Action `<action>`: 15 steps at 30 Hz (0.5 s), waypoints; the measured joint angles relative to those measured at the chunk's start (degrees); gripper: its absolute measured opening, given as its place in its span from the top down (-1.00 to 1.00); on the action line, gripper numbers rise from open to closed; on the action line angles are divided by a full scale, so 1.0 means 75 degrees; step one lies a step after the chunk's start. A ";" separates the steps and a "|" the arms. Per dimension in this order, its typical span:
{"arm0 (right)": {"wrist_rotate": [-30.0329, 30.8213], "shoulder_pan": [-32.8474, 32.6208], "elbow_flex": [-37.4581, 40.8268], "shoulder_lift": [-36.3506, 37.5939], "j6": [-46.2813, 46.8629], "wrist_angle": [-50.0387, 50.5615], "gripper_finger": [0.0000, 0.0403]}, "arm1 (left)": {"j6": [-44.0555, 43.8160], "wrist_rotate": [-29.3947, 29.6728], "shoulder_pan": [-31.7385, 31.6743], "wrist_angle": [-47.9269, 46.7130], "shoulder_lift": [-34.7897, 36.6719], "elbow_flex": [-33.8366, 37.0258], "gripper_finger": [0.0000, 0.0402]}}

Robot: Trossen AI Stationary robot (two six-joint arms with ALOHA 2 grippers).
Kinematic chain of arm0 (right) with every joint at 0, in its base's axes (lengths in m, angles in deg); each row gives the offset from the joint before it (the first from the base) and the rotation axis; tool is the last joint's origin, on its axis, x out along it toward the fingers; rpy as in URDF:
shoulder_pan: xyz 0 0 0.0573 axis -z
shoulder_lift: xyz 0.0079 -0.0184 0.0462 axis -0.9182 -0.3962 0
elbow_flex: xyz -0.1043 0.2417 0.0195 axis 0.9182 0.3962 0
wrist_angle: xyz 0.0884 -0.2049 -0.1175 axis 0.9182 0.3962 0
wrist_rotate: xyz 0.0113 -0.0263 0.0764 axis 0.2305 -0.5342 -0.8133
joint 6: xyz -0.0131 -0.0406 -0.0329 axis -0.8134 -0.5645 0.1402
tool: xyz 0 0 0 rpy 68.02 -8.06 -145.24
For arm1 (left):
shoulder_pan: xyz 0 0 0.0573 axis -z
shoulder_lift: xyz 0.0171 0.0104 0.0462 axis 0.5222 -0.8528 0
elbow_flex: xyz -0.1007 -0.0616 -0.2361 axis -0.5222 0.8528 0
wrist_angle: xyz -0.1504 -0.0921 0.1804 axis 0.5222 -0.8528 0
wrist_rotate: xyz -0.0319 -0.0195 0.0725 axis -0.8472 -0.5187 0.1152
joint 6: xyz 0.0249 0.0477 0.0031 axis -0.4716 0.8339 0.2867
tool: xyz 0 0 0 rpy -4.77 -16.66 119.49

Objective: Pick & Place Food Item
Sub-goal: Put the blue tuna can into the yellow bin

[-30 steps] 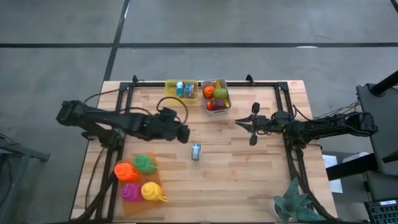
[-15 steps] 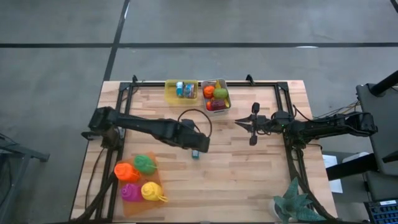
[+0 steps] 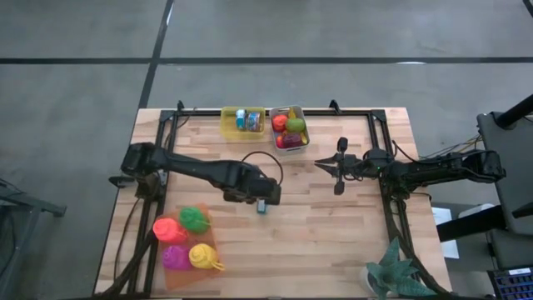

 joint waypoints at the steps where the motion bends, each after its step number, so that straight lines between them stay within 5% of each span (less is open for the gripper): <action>1: -0.0001 0.0000 0.0000 0.0000 0.0000 0.0001 0.84 | 0.0000 -0.0139 -0.0047 0.0227 0.0000 0.0153 -0.69; 15: -0.0001 0.0000 0.0000 0.0000 0.0000 0.0001 0.84 | -0.0023 -0.0945 -0.0434 0.2474 0.0000 0.1881 -0.69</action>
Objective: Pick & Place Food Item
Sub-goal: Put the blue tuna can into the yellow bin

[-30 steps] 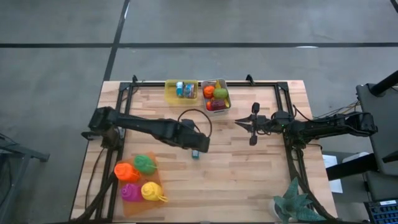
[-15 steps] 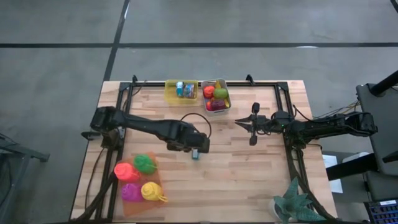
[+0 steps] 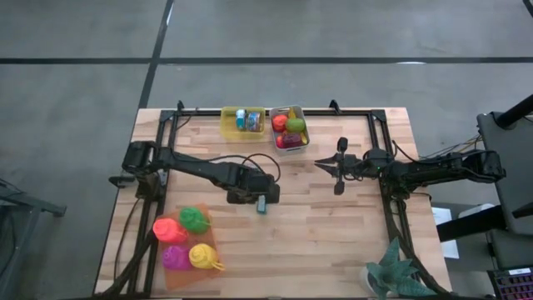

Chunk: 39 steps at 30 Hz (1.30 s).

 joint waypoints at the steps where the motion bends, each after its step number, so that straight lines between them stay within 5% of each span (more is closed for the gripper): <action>1: 0.0000 0.0000 0.0000 0.0000 0.0000 0.0000 0.84 | -0.0002 -0.0028 -0.0041 0.0121 0.0000 0.0093 -0.69; 12: 0.0000 0.0000 0.0000 0.0000 0.0000 0.0000 0.84 | -0.0003 -0.0412 -0.0299 0.1240 0.0000 0.0961 -0.60; 23: 0.0000 0.0000 0.0000 0.0000 0.0000 0.0000 0.84 | 0.0019 -0.0358 -0.0315 0.1325 0.0000 0.0961 0.36; 39: 0.0000 0.0000 0.0000 0.0001 -0.0001 -0.0001 0.84 | 0.0201 -0.0348 -0.0431 0.1300 0.0012 0.0961 0.38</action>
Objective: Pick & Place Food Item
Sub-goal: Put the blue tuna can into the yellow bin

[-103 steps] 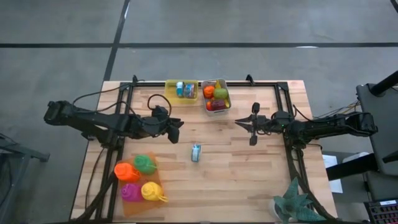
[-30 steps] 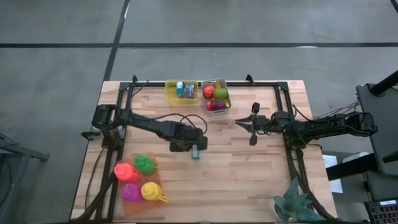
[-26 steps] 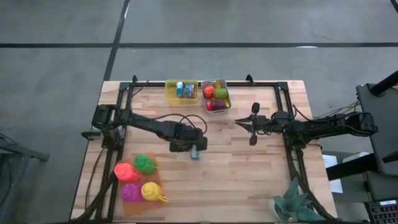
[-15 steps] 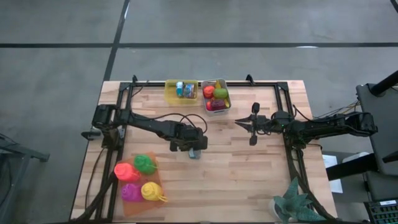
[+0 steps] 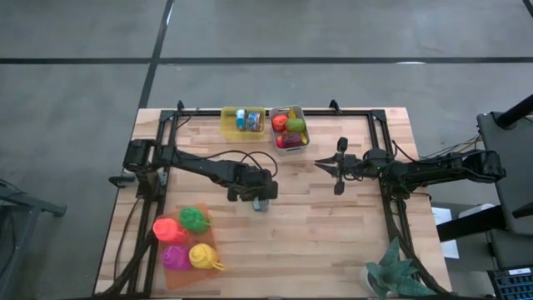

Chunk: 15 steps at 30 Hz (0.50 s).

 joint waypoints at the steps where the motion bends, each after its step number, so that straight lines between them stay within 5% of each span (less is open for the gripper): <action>1: 0.0000 0.0000 0.0000 -0.0001 0.0001 -0.0001 0.84 | 0.0000 -0.0001 -0.0002 0.0000 0.0000 0.0000 0.38; 9: 0.0000 0.0000 0.0000 -0.0001 0.0001 0.0001 0.84 | 0.0241 0.0101 -0.0113 -0.0002 0.0116 0.0000 0.38; 15: -0.0003 0.0000 -0.0003 -0.0001 0.0001 0.0001 0.84 | 0.0837 0.1051 -0.0301 -0.0067 0.0700 0.0000 0.38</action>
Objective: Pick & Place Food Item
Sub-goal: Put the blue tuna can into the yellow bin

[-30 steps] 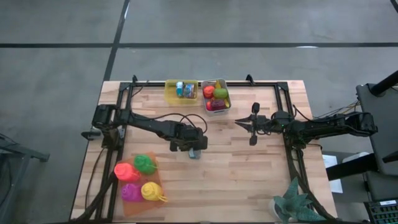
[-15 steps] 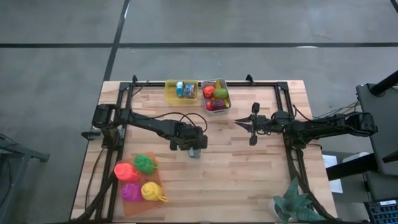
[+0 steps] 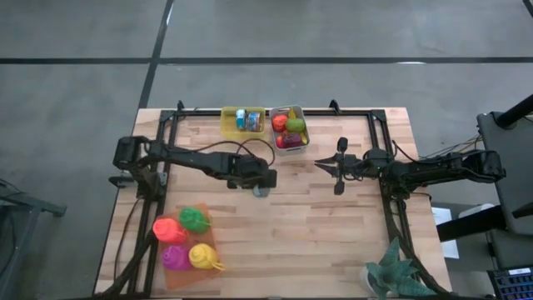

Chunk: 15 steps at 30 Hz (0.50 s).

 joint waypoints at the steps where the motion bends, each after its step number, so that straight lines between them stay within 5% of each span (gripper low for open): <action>1: 0.0000 0.0000 0.0000 0.0001 0.0000 0.0000 0.84 | 0.0021 0.0215 -0.0019 -0.0053 0.0142 0.0000 0.38; 15: 0.0003 0.0000 0.0000 0.0003 0.0000 0.0000 0.84 | 0.1254 0.2914 -0.1037 -0.1910 0.2823 0.0000 0.38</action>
